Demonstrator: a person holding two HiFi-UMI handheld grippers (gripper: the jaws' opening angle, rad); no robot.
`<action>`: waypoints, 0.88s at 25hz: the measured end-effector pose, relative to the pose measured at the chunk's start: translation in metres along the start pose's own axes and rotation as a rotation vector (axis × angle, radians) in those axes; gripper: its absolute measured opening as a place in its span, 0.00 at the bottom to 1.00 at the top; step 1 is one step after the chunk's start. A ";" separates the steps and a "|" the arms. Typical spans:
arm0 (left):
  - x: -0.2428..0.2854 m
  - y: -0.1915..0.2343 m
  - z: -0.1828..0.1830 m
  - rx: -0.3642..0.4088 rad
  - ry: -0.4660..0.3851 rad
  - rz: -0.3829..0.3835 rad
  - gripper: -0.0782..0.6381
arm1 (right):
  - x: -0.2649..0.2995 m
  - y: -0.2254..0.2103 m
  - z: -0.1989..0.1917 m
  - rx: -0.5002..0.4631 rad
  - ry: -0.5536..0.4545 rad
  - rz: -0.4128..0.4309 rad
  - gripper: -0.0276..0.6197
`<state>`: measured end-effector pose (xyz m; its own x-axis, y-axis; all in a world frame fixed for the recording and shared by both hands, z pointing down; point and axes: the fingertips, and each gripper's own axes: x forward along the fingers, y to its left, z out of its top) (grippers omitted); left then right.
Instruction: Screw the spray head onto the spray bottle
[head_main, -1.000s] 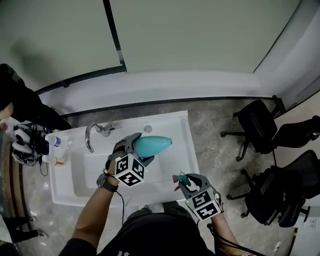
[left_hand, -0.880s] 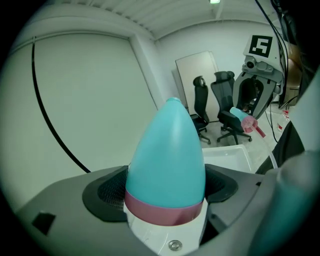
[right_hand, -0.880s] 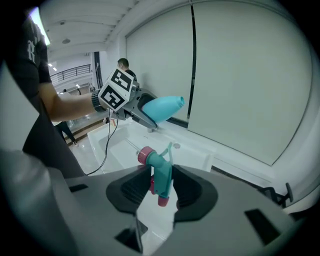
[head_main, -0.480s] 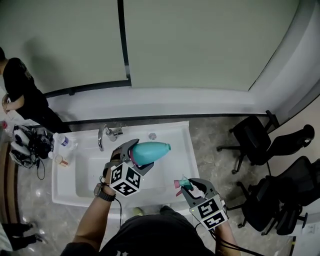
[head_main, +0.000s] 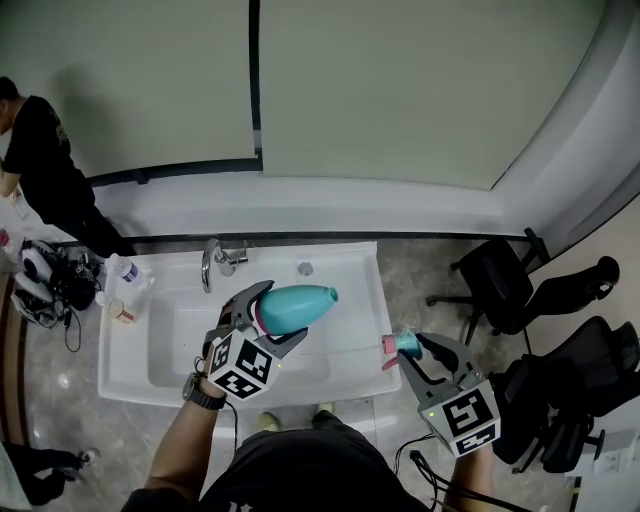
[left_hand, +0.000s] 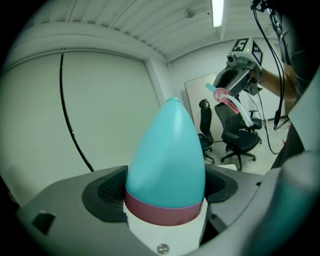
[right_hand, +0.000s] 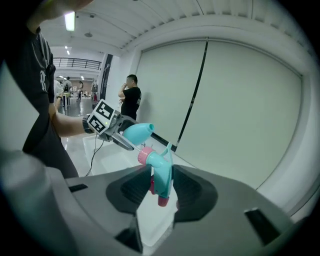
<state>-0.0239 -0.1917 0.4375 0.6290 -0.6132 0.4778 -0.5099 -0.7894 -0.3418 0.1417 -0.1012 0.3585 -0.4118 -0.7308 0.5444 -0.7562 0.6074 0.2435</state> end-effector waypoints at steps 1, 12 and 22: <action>-0.003 -0.002 0.003 -0.024 -0.024 -0.006 0.70 | -0.006 -0.007 0.008 -0.016 -0.013 -0.020 0.26; -0.022 -0.027 0.015 -0.215 -0.225 -0.060 0.70 | -0.044 -0.052 0.079 -0.225 -0.092 -0.182 0.26; -0.024 -0.041 -0.004 -0.231 -0.225 -0.044 0.70 | -0.031 -0.043 0.097 -0.521 0.053 -0.221 0.26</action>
<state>-0.0199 -0.1445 0.4431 0.7543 -0.5896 0.2886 -0.5826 -0.8039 -0.1195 0.1377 -0.1348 0.2531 -0.2361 -0.8494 0.4720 -0.4653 0.5253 0.7125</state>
